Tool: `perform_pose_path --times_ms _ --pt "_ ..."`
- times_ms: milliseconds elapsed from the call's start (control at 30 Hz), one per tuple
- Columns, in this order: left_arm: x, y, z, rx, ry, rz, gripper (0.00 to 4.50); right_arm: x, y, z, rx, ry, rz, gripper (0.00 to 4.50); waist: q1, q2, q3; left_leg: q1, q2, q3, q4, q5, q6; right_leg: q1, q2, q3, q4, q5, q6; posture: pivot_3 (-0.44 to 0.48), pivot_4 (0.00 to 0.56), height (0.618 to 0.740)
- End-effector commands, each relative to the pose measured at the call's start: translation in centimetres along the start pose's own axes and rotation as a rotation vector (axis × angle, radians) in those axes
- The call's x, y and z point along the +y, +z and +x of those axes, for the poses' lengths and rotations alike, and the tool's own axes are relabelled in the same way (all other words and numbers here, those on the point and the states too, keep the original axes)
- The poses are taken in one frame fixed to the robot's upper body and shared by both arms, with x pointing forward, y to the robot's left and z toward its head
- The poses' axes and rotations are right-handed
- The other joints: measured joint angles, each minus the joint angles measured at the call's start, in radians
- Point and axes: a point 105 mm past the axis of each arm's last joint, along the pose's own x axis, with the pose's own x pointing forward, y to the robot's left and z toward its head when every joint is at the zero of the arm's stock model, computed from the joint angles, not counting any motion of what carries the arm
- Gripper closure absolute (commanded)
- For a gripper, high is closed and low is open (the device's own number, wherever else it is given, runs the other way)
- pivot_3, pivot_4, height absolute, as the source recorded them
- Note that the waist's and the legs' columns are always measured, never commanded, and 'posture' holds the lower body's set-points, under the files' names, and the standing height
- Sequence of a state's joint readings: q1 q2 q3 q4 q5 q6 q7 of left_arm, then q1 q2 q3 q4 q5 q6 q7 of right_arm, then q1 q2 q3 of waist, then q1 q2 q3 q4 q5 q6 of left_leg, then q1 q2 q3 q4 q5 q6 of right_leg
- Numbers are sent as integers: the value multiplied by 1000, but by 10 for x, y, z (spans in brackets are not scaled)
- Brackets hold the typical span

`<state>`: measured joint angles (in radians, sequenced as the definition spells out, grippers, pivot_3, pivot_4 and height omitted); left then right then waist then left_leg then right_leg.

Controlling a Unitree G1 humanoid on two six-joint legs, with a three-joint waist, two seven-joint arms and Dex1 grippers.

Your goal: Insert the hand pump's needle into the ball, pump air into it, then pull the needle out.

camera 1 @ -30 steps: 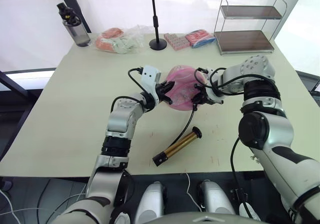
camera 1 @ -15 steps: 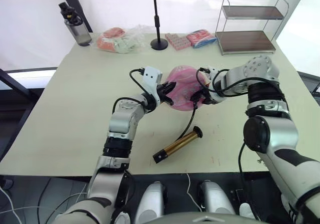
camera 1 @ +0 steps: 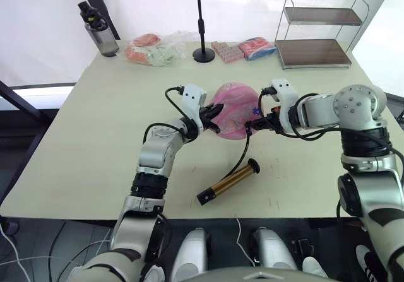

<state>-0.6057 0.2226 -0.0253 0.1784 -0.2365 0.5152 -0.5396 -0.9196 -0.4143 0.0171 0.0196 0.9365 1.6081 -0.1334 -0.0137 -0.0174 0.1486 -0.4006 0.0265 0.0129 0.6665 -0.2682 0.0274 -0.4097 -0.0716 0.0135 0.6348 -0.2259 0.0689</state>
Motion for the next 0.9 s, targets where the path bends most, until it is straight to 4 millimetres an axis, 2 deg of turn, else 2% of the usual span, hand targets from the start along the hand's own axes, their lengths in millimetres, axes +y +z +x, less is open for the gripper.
perform_pose_path --times_ms 33,200,433,633,900 --pt "-4 -52 -1 179 7 -50 4500 16 10 -11 -124 -4 -101 1445 0 0 0 0 0 0 0 0 0 0 0 0 0 0 0 0 150 740" --pt "-3 -52 -3 177 18 -50 4500 29 9 -13 -237 -32 -207 1445 1 0 0 0 0 0 0 0 0 0 0 0 0 0 0 0 150 740" --pt "-3 -53 -4 180 21 -49 4500 37 4 -3 -273 -38 -123 1445 1 0 0 0 0 0 0 0 0 0 0 0 0 0 0 0 150 740" --pt "-3 -53 -4 181 22 -46 4500 32 -4 8 -270 -77 -36 1445 1 0 0 0 0 0 0 0 0 0 0 0 0 0 0 0 150 740" --pt "-3 -53 -4 182 20 -45 4500 27 0 14 -296 -90 38 1445 1 0 0 1 0 0 0 0 0 0 0 0 0 0 0 0 150 740"
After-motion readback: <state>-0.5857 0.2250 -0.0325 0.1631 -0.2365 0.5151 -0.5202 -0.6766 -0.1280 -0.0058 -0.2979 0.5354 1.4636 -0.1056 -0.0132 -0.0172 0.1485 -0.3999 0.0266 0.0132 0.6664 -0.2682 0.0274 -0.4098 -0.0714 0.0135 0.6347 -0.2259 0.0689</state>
